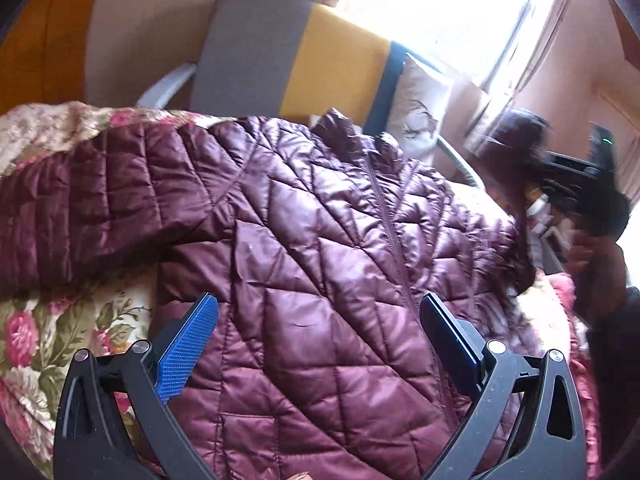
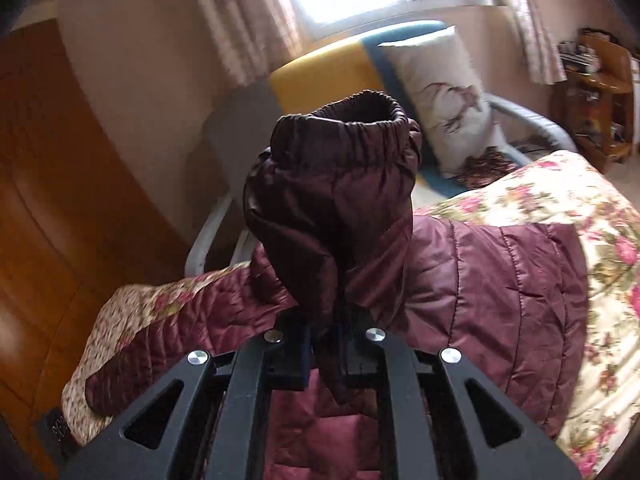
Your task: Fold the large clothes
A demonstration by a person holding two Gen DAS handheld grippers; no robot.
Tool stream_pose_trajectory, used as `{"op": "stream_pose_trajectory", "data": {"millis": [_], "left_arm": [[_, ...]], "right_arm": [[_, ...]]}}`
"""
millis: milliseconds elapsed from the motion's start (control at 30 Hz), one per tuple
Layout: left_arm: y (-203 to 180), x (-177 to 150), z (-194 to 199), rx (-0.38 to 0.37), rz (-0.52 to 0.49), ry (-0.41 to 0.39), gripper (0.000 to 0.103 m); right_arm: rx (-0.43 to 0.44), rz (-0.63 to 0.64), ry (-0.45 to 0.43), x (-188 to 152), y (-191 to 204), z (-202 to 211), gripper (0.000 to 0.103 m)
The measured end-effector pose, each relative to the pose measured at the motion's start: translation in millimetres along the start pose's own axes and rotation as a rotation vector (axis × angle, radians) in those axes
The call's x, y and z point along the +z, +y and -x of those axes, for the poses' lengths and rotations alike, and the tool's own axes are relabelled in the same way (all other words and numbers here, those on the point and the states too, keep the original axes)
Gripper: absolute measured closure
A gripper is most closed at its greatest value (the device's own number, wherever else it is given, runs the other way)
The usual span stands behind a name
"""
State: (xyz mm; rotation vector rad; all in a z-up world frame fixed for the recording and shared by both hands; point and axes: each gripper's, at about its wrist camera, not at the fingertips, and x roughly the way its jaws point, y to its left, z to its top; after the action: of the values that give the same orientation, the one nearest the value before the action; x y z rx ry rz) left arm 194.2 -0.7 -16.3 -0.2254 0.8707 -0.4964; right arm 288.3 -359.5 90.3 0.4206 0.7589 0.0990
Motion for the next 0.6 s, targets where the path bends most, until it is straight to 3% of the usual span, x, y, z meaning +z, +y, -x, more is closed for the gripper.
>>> {"op": "stream_pose_trajectory", "data": {"millis": [67, 233, 267, 300, 333, 433, 500, 600], "left_arm": [[7, 4, 3, -0.040, 0.039, -0.008, 0.004], [20, 19, 4, -0.031, 0.089, -0.013, 0.013], [22, 22, 3, -0.027, 0.097, -0.012, 0.013], [23, 26, 2, -0.031, 0.098, -0.010, 0.014], [24, 30, 0, -0.039, 0.102, -0.007, 0.015], [26, 44, -6, -0.067, 0.129, -0.001, 0.018], [25, 54, -14, -0.084, 0.142, -0.001, 0.020], [24, 68, -27, -0.096, 0.163, 0.005, 0.020]], "right_arm": [[0.038, 0.040, 0.066, -13, 30, -32, 0.094], [0.099, 0.121, 0.197, -52, 85, -89, 0.090], [0.108, 0.124, 0.209, -57, 90, -94, 0.080], [0.127, 0.119, 0.217, -64, 93, -95, 0.050], [0.134, 0.111, 0.208, -67, 92, -94, 0.038], [0.175, 0.103, 0.197, -73, 82, -80, 0.034], [0.182, 0.102, 0.167, -80, 73, -56, 0.025], [0.171, 0.065, 0.133, -74, 40, -20, 0.023]]}}
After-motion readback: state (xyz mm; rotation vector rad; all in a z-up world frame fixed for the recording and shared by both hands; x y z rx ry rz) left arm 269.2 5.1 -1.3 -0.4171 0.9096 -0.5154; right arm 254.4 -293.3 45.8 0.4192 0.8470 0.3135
